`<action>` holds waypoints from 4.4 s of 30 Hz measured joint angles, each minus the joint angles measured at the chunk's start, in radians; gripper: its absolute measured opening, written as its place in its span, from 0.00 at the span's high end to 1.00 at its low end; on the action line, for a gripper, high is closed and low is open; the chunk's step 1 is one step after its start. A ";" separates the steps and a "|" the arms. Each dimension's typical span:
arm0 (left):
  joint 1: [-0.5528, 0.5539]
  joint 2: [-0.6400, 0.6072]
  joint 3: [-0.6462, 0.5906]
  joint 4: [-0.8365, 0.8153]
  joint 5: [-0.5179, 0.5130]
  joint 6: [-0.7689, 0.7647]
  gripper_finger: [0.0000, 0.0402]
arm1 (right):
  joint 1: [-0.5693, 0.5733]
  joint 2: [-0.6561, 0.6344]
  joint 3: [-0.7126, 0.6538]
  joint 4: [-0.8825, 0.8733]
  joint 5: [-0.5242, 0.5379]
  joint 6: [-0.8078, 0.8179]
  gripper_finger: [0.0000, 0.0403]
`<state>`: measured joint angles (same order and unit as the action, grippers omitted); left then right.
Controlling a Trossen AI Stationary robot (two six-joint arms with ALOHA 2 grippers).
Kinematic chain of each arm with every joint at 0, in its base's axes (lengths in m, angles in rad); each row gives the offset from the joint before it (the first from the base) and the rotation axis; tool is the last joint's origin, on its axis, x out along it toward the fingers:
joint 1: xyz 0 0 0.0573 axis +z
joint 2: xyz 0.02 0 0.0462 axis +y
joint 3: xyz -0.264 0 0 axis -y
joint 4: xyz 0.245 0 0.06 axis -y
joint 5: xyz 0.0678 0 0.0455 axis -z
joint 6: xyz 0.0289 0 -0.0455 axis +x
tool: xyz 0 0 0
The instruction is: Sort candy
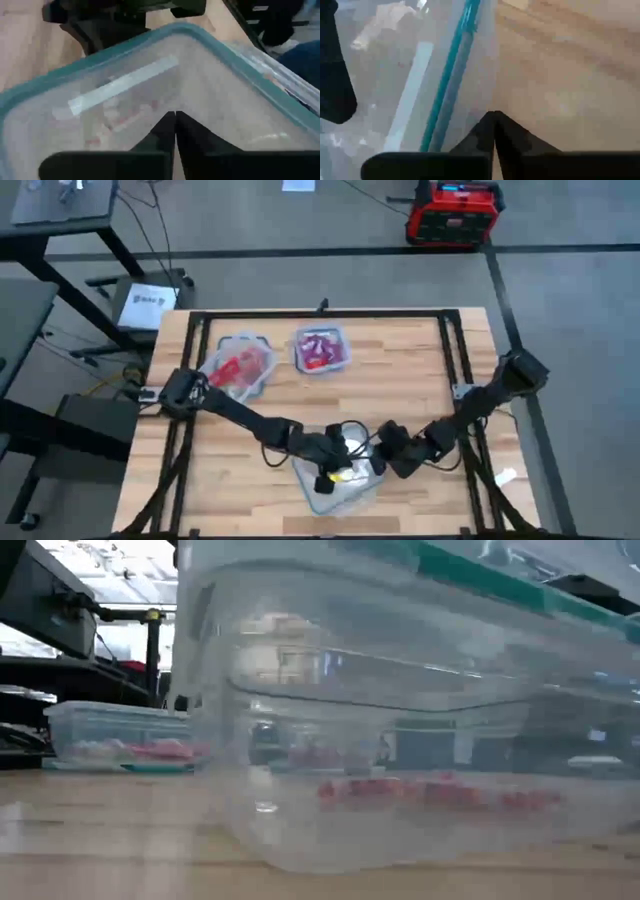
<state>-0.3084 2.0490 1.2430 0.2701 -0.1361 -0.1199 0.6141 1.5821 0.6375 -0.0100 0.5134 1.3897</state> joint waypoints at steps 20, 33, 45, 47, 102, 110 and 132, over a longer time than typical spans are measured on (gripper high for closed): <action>-0.008 -0.172 0.169 -0.539 -0.134 -0.017 1.00 | 0.186 -0.274 0.065 -0.033 0.308 -0.418 1.00; 0.054 -0.213 0.121 -0.838 -0.289 -0.097 1.00 | 0.147 0.009 0.065 0.297 0.242 -0.511 1.00; 0.058 -0.213 -0.036 -0.614 -0.076 -0.264 1.00 | 0.082 -0.003 0.074 0.043 0.124 -0.499 1.00; 0.051 -0.213 -0.044 -0.587 -0.068 -0.276 1.00 | 0.069 -0.036 0.074 -0.038 0.118 -0.518 1.00; 0.049 -0.220 -0.159 -0.175 -0.073 -0.162 1.00 | -0.155 0.125 -0.066 0.664 -0.040 -1.048 1.00; 0.081 -0.218 -0.199 -0.086 -0.070 -0.164 1.00 | -0.178 0.127 -0.067 0.654 -0.050 -1.053 1.00; 0.077 -0.041 -0.081 0.082 0.017 -0.203 1.00 | -0.200 0.138 -0.067 0.607 -0.111 -0.983 1.00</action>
<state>-0.2310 2.0075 1.1619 0.3524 -0.1193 -0.3233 0.4145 1.7205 0.5707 0.5973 0.4027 0.4071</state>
